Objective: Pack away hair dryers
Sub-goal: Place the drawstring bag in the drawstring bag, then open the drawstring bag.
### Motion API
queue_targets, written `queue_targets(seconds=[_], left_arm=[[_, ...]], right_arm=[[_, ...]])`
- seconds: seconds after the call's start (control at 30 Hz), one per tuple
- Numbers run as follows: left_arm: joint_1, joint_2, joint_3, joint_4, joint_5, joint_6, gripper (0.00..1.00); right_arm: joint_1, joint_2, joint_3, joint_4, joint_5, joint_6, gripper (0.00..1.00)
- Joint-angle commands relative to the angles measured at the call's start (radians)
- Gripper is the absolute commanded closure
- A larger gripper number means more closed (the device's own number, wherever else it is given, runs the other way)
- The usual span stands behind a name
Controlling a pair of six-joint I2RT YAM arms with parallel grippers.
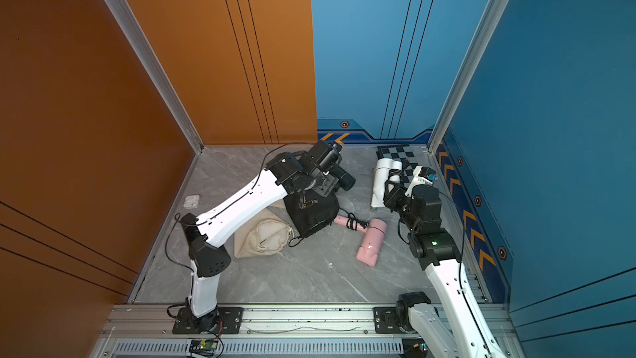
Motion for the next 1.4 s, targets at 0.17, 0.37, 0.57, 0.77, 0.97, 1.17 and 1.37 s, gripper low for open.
queue_targets(seconds=[0.17,0.37,0.57,0.77,0.97,1.17,1.37], left_arm=[[0.075,-0.348,-0.578,0.194,0.124,0.067,0.27],[0.007,-0.391,-0.816,0.319,0.122,0.057,0.27],[-0.039,-0.290,-0.849,0.446,0.105,0.029,0.27],[-0.055,-0.157,-0.808,0.466,0.068,0.058,0.28],[-0.047,-0.120,-0.812,0.478,0.025,0.074,0.28],[-0.015,-0.077,-0.818,0.537,0.024,0.082,0.31],[0.007,-0.030,-0.748,0.536,0.054,0.098,0.81]], right_arm=[[0.024,0.041,0.027,0.016,-0.164,-0.051,0.66],[0.031,0.050,0.010,-0.017,-0.211,-0.048,0.66],[0.033,0.055,-0.019,-0.017,-0.249,-0.029,0.66],[0.030,0.049,-0.034,-0.016,-0.273,-0.009,0.66],[0.015,0.053,-0.021,-0.015,-0.287,-0.006,0.66],[0.009,0.049,-0.006,-0.020,-0.281,-0.016,0.66],[0.008,0.051,0.035,-0.037,-0.276,-0.022,0.66]])
